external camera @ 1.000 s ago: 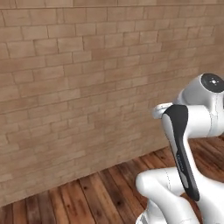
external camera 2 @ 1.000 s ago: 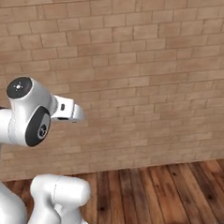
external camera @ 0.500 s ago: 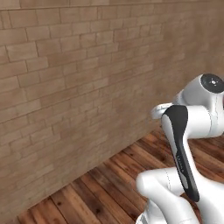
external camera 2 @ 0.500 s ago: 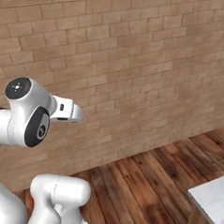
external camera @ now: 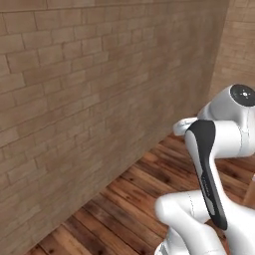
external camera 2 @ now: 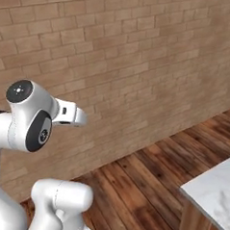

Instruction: Four empty soda cans are scattered around the kitchen. Gather all the cans and cluster them next to the stove for recycling.

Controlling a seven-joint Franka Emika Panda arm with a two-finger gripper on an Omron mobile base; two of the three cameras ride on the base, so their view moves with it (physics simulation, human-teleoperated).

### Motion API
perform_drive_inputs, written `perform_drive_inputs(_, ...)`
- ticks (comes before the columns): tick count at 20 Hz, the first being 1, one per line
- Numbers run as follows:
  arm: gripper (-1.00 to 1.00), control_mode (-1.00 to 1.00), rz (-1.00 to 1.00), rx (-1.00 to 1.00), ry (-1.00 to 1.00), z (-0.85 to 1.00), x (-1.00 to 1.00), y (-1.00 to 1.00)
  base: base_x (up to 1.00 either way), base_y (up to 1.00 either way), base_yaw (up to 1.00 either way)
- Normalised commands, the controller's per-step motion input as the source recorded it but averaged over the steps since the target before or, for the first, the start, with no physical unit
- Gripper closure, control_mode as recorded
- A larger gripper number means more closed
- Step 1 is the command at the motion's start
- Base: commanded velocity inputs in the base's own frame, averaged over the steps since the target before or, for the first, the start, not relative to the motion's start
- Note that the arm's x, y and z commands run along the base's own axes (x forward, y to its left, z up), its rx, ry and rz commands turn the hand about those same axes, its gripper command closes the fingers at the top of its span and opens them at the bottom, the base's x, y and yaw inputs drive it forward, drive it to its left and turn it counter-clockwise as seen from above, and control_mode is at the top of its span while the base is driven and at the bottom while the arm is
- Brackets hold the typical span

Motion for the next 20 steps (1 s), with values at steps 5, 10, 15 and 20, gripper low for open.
perform_drive_inputs(5, -1.00, 1.00, 0.00, 0.00, 0.00, 0.00, 0.00, 0.00, 0.75, 0.00, -0.21)
perform_drive_inputs(10, -1.00, 1.00, 0.00, 0.00, 0.00, 0.00, 0.00, 0.00, 0.84, 0.09, -0.18)
perform_drive_inputs(15, -1.00, 1.00, 0.00, 0.00, 0.00, 0.00, 0.00, 0.00, 0.77, 0.00, -0.18)
perform_drive_inputs(20, -1.00, 1.00, 0.00, 0.00, 0.00, 0.00, 0.00, 0.00, 0.42, 0.00, -0.34)
